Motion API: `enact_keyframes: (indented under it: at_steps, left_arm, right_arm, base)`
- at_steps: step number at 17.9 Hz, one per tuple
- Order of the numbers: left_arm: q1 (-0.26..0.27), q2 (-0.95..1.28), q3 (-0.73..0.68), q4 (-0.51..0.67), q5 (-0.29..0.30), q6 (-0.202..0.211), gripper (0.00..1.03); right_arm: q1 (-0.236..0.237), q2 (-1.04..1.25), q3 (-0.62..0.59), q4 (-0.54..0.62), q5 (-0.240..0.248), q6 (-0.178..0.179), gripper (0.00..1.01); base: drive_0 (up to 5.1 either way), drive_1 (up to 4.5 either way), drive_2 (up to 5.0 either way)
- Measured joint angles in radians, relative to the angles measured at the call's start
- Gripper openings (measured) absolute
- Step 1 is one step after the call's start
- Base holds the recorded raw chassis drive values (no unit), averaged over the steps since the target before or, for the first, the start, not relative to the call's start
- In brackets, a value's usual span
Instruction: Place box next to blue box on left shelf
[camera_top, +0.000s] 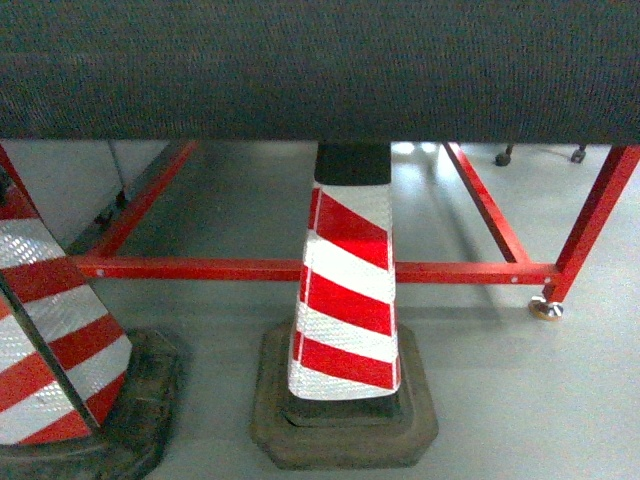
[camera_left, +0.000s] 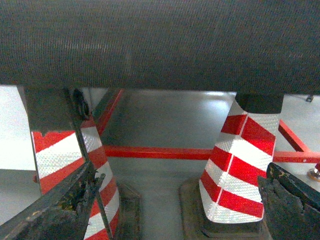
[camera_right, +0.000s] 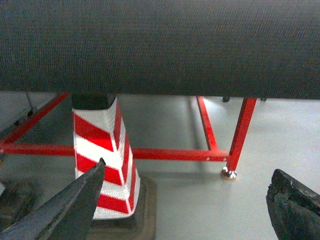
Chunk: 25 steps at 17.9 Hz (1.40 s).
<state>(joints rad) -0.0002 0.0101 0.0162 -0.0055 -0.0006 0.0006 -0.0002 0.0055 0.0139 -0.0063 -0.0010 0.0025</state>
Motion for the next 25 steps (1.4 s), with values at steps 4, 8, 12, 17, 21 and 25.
enact_keyframes:
  at_steps: [4, 8, 12, 17, 21, 25]
  left_arm:
    - [0.000, 0.000, 0.000, -0.001, 0.001, 0.000, 0.98]
    - [0.000, 0.000, 0.000, -0.001, 0.000, 0.000, 0.98]
    - [0.000, 0.000, 0.000, -0.001, 0.000, 0.000, 0.98]
    - [0.000, 0.000, 0.000, -0.001, 0.000, 0.000, 0.98]
    - [0.000, 0.000, 0.000, 0.005, -0.001, 0.000, 0.98]
    - [0.000, 0.000, 0.000, 0.003, 0.000, 0.000, 0.98]
  right_arm:
    - [0.000, 0.000, 0.000, 0.001, 0.001, 0.000, 0.98]
    - [0.000, 0.000, 0.000, 0.001, 0.001, 0.001, 0.98]
    - [0.000, 0.000, 0.000, 0.001, 0.001, 0.000, 0.98]
    - [0.000, 0.000, 0.000, 0.002, 0.001, 0.000, 0.98]
    - [0.000, 0.000, 0.000, 0.007, 0.001, 0.000, 0.98]
    - [0.000, 0.000, 0.000, 0.002, 0.001, 0.000, 0.98]
  base:
    - [0.0, 0.00, 0.0]
    - [0.0, 0.00, 0.0]
    - [0.0, 0.00, 0.0]
    - [0.0, 0.00, 0.0]
    - [0.0, 0.00, 0.0]
    - [0.0, 0.00, 0.0]
